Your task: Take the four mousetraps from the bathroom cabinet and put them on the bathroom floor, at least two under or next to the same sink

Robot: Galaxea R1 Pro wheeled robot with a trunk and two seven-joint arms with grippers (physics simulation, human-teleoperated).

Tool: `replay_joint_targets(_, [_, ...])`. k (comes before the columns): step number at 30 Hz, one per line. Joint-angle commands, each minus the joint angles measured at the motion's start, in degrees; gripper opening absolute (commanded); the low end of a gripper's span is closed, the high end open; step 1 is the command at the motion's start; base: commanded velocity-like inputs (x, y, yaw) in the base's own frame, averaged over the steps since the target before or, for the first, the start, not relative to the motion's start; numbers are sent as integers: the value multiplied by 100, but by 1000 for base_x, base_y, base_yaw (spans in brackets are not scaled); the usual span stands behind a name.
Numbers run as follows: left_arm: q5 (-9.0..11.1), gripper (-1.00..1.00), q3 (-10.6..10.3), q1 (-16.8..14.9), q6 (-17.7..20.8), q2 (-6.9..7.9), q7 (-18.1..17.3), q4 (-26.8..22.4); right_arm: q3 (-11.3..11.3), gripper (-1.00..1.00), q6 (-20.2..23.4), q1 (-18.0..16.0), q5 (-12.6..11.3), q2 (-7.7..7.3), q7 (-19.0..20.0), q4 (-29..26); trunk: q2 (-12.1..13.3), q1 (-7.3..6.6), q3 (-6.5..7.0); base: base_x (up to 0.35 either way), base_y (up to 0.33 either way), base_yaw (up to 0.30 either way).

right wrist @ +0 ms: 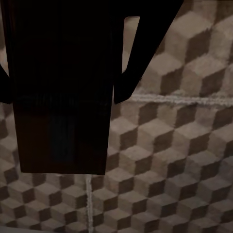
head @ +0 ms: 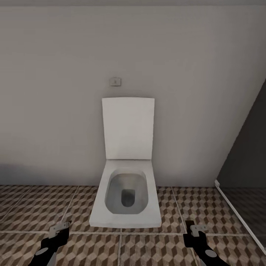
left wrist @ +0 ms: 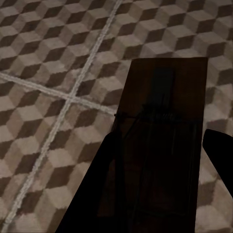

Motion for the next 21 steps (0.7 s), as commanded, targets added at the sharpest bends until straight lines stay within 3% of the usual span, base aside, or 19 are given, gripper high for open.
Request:
replay_joint_targets(1, [16,-100,0,-2,0,2,12,-2,44,-100,-23,-4,-70,-3,13,3,-4,1,-28,0,0,0])
replay_joint_targets(10, [22,-100,0,-2,-26,13,6,-3,44,-100,-33,-4,-61,-3,13,-28,-16,24,-227,0,0,0])
replay_joint_targets(17, [31,-100,-1,-29,2,11,-38,-378,44,-100,11,-12,-53,-25,-104,-702,-25,42,-382,0,0,0])
replay_joint_targets(21, [33,-100,-6,-91,24,13,-41,-489,43,-100,36,-91,-54,-27,-198,-820,-30,53,-471,0,0,0])
